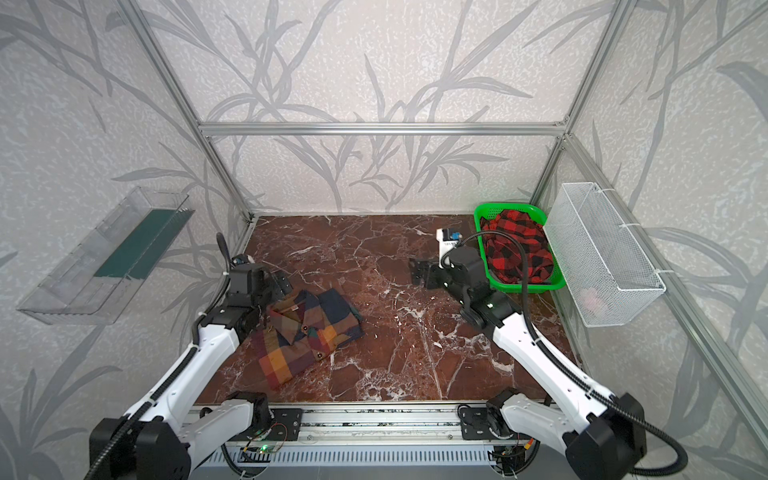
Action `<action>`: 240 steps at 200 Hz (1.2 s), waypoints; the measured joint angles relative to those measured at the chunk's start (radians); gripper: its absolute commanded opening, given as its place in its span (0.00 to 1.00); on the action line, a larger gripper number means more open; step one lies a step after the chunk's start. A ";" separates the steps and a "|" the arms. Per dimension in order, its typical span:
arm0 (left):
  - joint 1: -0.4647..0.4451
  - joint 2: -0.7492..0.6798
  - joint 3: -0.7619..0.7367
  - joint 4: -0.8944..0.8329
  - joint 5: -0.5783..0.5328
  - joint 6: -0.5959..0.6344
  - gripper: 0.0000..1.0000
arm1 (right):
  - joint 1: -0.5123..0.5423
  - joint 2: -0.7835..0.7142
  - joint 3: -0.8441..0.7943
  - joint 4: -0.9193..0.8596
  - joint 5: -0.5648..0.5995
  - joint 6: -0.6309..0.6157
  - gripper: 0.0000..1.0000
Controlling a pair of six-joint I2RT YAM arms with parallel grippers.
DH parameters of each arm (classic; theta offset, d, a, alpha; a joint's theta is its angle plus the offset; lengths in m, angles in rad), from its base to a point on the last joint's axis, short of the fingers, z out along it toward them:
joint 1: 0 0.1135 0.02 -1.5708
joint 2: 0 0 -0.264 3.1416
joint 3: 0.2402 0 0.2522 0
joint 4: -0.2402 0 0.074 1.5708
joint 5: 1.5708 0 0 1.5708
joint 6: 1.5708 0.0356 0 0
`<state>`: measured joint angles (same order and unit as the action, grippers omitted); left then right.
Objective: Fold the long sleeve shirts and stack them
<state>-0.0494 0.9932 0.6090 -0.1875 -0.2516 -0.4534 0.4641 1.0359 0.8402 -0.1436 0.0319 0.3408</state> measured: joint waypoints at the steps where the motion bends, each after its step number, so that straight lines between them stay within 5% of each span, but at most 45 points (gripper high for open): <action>1: 0.000 -0.003 -0.005 0.003 -0.002 0.002 0.99 | -0.009 -0.008 -0.011 -0.002 0.006 -0.006 0.99; 52: 0.053 0.041 -0.122 0.286 -0.076 0.086 0.99 | -0.161 -0.142 -0.404 0.240 0.220 -0.242 0.99; 99: 0.069 0.285 -0.268 0.678 -0.068 0.188 0.99 | -0.264 0.112 -0.499 0.643 0.298 -0.379 0.99; 132: 0.083 0.407 -0.272 0.862 -0.054 0.254 0.99 | -0.307 0.311 -0.541 0.890 0.354 -0.352 0.99; 177: 0.079 0.573 -0.268 1.063 -0.005 0.329 0.99 | -0.326 0.550 -0.565 1.148 0.241 -0.378 0.99; 240: 0.043 0.579 -0.268 1.149 -0.024 0.377 0.99 | -0.354 0.550 -0.538 1.176 0.167 -0.371 0.99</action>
<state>-0.0067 1.5726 0.3408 0.9615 -0.2756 -0.0765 0.1104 1.5856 0.3023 1.0328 0.1986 -0.0303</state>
